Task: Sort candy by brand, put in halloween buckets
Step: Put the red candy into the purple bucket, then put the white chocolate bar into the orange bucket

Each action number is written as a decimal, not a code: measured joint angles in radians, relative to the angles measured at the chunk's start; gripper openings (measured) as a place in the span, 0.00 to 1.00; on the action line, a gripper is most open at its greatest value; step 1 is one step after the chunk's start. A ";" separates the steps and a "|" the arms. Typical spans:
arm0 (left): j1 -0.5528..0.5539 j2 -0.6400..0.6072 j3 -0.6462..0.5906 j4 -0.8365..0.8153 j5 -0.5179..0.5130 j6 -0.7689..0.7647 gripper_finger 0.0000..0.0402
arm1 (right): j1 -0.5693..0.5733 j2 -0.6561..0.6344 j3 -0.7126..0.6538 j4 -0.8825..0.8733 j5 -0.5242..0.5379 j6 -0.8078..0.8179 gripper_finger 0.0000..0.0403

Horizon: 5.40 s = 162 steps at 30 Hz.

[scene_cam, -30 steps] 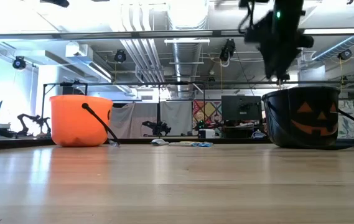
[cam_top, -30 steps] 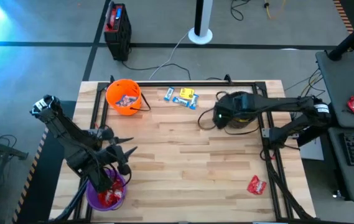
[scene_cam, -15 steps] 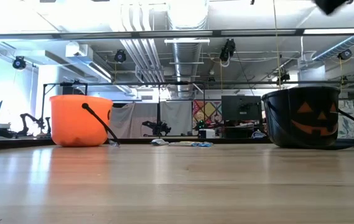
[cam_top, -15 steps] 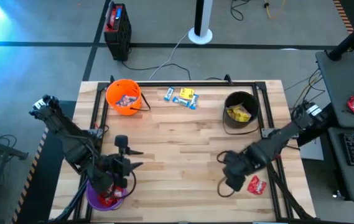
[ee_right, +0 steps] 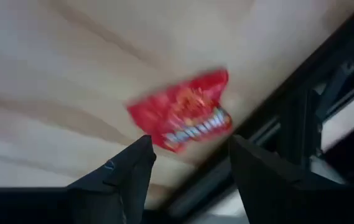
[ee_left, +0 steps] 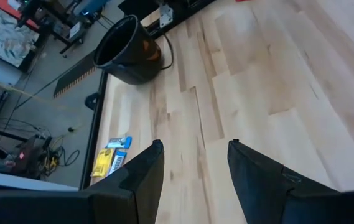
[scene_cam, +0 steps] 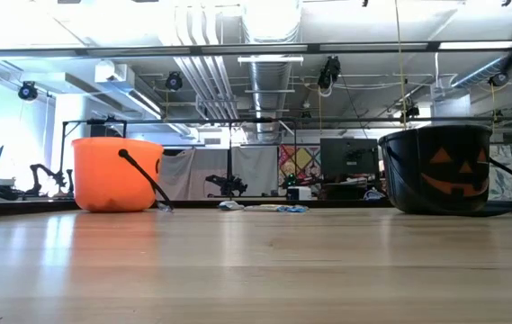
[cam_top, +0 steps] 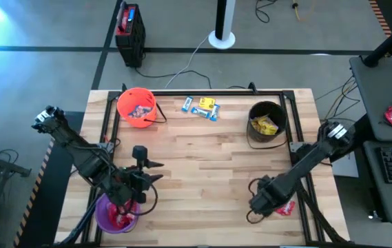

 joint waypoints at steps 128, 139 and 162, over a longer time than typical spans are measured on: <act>-0.241 0.271 0.211 -0.655 0.815 -1.137 0.14 | -0.741 0.097 0.363 0.916 0.139 -1.840 0.44; -0.243 0.266 0.307 -0.655 0.477 -0.963 0.27 | -0.824 0.097 0.362 0.866 0.581 -1.697 0.44; -0.210 -0.003 0.027 -0.531 -0.290 -0.770 0.21 | -1.168 0.426 0.361 0.831 0.345 -1.862 0.44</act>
